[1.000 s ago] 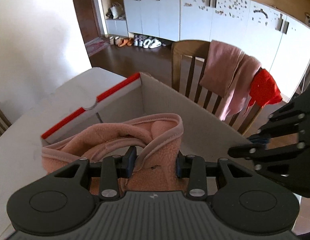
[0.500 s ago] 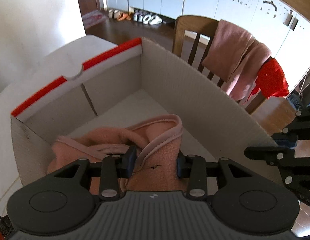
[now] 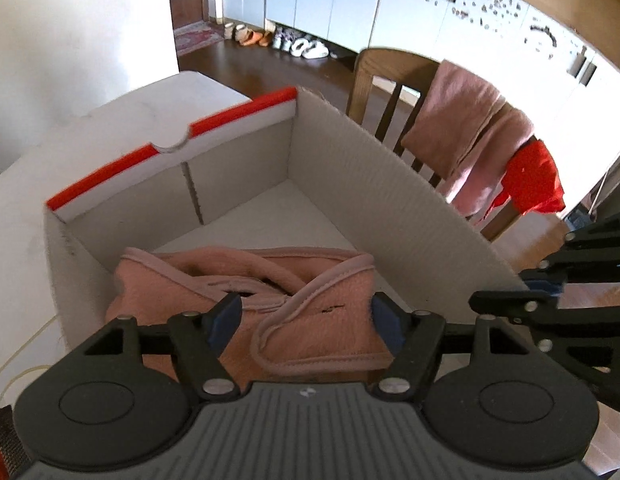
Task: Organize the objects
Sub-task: 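Open the left gripper to release the fleece in the box, then move the left tool back to the table and grasp the blue box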
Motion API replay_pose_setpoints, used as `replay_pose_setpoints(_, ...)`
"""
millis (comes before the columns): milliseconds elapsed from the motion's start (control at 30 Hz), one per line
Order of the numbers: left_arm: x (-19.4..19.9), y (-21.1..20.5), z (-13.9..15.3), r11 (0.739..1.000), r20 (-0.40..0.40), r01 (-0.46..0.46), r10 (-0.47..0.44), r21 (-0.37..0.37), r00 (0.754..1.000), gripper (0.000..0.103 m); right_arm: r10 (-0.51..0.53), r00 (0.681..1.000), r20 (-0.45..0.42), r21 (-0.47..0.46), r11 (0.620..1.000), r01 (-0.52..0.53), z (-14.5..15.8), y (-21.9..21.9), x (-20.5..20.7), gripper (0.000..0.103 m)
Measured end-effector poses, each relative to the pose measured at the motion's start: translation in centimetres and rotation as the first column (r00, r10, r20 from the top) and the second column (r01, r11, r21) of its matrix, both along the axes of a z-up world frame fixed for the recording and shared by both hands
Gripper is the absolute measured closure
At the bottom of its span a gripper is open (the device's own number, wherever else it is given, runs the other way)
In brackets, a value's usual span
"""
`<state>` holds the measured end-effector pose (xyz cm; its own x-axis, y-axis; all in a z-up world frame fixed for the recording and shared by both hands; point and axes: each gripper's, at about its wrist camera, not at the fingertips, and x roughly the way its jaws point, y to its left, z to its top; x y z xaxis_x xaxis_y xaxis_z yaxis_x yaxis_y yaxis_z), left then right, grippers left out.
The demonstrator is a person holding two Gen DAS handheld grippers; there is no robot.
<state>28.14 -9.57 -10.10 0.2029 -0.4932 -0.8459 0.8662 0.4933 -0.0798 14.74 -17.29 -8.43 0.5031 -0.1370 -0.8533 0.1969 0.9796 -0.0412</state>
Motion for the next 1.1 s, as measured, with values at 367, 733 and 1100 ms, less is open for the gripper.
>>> replay_pose_setpoints(367,-0.6,6.4,6.0,0.986,0.045,-0.082,0.089,-0.143,0.995,0.033,0.002,1.000,-0.010,-0.012,1.000,-0.002,-0.1,0.3,0.1,0.098)
replay_pose_setpoints(733,-1.8,15.6,9.4,0.958,0.090,-0.194,0.217,-0.211,0.972,0.033,-0.001,1.000,-0.021,-0.031,1.000,0.000,-0.1,0.5,0.3,0.098)
replay_pose_setpoints(1100,-3.4,25.2,8.6,0.903,0.113,-0.379,0.407,-0.203,0.907,0.021,-0.009,0.999,-0.031,-0.048,0.999,0.007,0.0,1.1,0.4,0.098)
